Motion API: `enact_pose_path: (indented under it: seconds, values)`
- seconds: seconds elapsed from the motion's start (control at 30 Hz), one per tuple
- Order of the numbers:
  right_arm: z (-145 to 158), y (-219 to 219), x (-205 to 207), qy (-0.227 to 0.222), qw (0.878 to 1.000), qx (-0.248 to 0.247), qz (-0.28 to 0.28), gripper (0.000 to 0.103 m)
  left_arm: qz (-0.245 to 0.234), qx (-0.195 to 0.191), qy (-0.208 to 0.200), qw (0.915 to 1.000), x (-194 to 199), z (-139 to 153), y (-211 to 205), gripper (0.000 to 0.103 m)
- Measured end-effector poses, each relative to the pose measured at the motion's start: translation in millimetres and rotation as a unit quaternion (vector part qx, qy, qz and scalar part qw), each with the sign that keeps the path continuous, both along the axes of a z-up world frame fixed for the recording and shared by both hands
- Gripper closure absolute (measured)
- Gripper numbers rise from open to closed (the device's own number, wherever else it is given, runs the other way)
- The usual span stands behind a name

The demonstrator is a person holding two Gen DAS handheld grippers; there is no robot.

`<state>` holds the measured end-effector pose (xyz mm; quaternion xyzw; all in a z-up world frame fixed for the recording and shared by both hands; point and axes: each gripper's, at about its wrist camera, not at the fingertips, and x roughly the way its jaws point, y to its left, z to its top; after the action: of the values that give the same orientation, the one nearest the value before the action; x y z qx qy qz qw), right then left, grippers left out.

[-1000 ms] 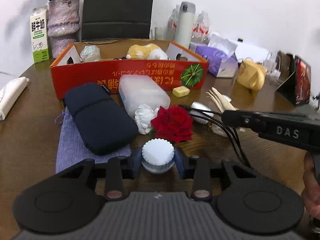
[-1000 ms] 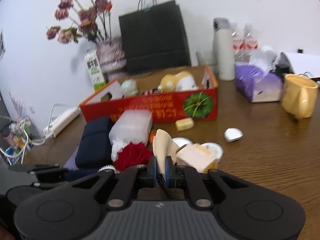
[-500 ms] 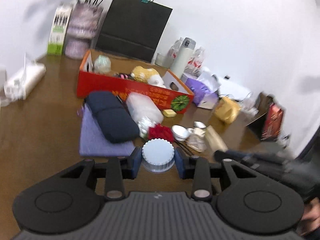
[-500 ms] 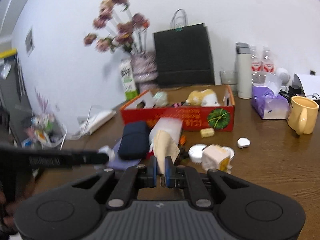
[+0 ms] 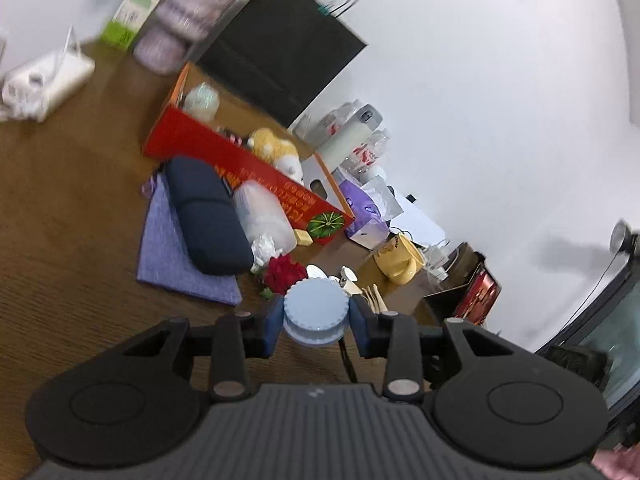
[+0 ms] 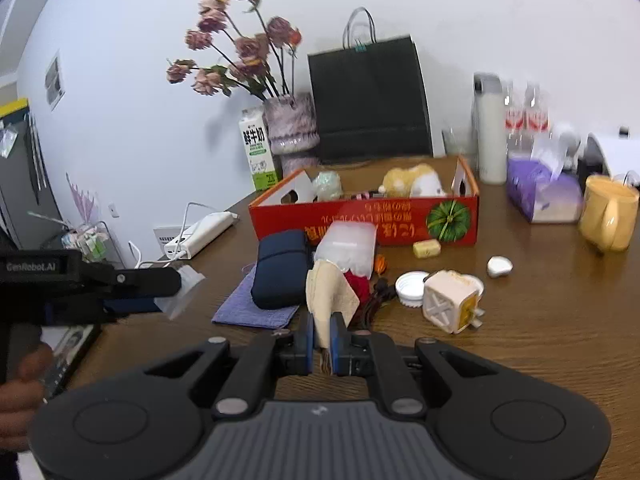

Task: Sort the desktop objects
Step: 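Carry the cap and sponge to the box and release them, then return both grippers to the remaining items on the desk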

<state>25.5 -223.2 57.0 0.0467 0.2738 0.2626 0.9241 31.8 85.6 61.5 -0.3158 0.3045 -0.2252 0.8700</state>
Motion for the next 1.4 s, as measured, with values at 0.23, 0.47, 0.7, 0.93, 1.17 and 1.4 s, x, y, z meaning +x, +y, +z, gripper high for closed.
enact_pose_path:
  seconds: [0.23,0.47,0.7,0.93,1.17,1.4]
  values:
    - [14,9,45,-0.02,1.0,-0.021,-0.009,0.095,0.026,0.123,-0.034,0.9915,54,28,-22,0.067]
    - [45,27,170,-0.019,0.998,-0.055,0.017,0.095,0.044,0.313,-0.067,0.9464,177,62,-43,0.067]
    - [25,74,320,0.071,0.99,-0.125,0.004,0.094,0.016,0.454,-0.004,0.8906,287,26,-58,0.066]
    - [-13,103,394,0.173,0.975,-0.139,0.005,0.049,0.002,0.474,0.004,0.8803,318,3,-58,0.02]
    - [22,80,380,0.14,0.984,-0.112,-0.016,0.034,0.045,0.418,0.013,0.9073,311,40,-43,0.01]
    - [37,38,284,0.06,0.993,-0.095,-0.029,0.022,0.114,0.359,-0.024,0.9262,202,39,-47,0.001]
